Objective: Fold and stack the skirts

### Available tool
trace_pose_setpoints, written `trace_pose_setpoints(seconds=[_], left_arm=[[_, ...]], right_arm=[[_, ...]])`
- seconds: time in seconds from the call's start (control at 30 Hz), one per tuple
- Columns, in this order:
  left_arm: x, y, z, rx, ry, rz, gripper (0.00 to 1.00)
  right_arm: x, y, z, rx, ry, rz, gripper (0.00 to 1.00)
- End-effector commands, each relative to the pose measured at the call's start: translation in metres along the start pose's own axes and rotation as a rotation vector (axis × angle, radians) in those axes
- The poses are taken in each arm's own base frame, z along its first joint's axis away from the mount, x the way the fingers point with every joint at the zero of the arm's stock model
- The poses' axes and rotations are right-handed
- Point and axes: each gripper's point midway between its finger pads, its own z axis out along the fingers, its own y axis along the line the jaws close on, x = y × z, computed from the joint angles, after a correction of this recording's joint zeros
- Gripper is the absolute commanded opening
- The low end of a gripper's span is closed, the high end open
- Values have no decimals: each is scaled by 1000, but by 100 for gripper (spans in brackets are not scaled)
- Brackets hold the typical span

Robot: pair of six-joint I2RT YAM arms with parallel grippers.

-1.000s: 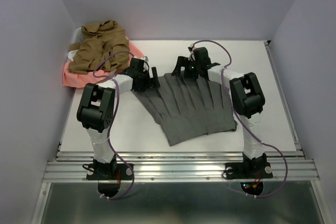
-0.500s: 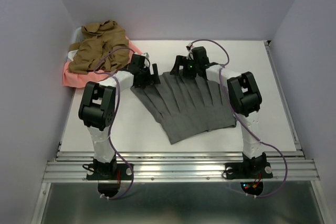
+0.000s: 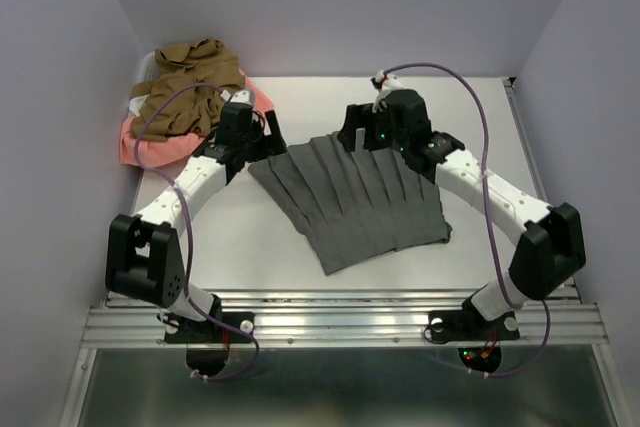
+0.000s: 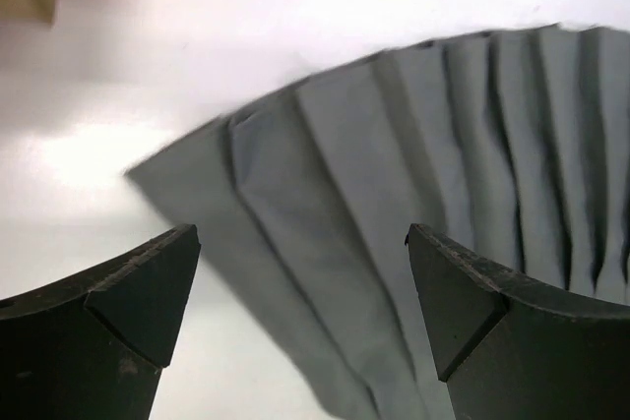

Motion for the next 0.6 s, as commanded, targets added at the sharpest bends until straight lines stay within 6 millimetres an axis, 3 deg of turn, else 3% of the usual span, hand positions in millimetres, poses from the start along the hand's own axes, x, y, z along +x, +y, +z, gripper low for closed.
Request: trace_pose_setpoints(seconds=[0.0,0.03,0.07,0.17,0.23,0.3,0.33,0.4,0.47,0.57], left_arm=[[31,42,-9,-135,13,-63,99],[33,52,-11,-155,3,-92,99],[44,59,-10,-160,10,-103,99],[50,67,-8,-143,12,-123,99],[54,77,-2,-150,31,-147,99],[49,82,4,-138,33,-168,99],[53,87,11,-143,54,-174,99],[48,89,19,-137,55,-183,99],[57,98,32,-169,97,-181,99],[62,100,48,-169,128,-181,93]], right_arm=[[58,25,-35,92,89,-86,100],[78,26,-40,100,117,-96,100],[88,48,-51,61,121,-122,100],[122,73,-63,42,172,-138,100],[158,101,-70,-20,231,-151,100],[184,116,-74,-40,274,-186,100],[208,124,-77,-33,320,-240,100],[225,125,-78,3,355,-289,100],[247,123,-76,48,414,-353,100],[263,124,-78,96,428,-422,100]])
